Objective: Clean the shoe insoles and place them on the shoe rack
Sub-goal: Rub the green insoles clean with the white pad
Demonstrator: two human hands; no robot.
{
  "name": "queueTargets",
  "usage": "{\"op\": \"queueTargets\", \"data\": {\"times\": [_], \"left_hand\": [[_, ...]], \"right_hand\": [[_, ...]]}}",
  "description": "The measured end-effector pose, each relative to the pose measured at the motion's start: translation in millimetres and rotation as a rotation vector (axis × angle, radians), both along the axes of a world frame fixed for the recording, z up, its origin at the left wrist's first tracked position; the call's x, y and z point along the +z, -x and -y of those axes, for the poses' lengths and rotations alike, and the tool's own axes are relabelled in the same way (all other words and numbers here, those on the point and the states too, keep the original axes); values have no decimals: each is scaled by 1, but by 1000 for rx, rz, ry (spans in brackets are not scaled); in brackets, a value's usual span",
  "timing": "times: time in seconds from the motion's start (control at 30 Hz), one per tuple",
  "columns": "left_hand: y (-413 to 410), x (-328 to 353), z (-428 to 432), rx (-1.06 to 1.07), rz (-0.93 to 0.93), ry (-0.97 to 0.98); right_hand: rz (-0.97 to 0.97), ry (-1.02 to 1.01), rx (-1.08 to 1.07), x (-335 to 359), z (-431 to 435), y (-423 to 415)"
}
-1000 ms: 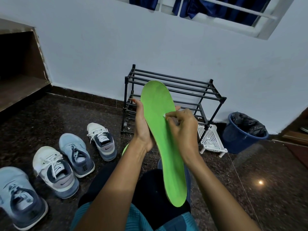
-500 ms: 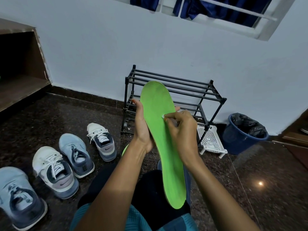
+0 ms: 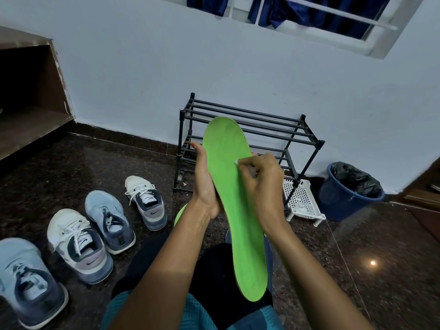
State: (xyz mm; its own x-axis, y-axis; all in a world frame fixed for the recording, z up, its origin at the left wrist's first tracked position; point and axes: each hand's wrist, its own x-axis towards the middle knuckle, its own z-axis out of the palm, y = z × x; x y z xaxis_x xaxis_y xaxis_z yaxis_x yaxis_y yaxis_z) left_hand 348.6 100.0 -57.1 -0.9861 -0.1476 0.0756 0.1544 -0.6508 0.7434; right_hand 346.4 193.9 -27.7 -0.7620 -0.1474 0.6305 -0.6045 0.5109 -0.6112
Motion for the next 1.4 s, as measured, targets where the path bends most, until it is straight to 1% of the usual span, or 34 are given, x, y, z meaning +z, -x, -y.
{"op": "queueTargets", "data": {"times": [0.07, 0.13, 0.23, 0.3, 0.37, 0.47, 0.6, 0.67, 0.83, 0.93, 1.13, 1.2, 1.4], "left_hand": [[0, -2, 0, 19, 18, 31], [0, -2, 0, 18, 24, 36], [-1, 2, 3, -26, -5, 14], [-2, 4, 3, -56, -32, -8], [-2, 5, 3, -63, -30, -18], [-2, 4, 0, -61, -34, 5], [-2, 1, -1, -3, 14, 34], [-2, 1, -1, -1, 12, 38], [-2, 4, 1, -61, -73, -16], [-1, 3, 2, -66, -78, -39], [-3, 5, -4, -91, -73, -8], [-3, 5, -4, -95, -73, -6], [-1, 3, 1, -58, -65, -61]], "right_hand": [[7, 9, -69, 3, -3, 9], [-2, 7, -73, 2, -2, 9], [-6, -6, 30, -4, 2, -4], [32, 2, 99, -9, 3, -14], [56, 7, 107, -13, 2, -16], [34, -15, 62, -9, -1, -10], [3, -10, -71, -2, -5, 7], [16, 8, -82, -3, -5, 8], [83, -6, 73, -14, 0, -18], [87, -10, 114, -18, -2, -25], [9, -99, -55, -11, -9, -4], [6, -102, -68, -12, -8, -4], [88, -42, 91, -18, -7, -25]]}}
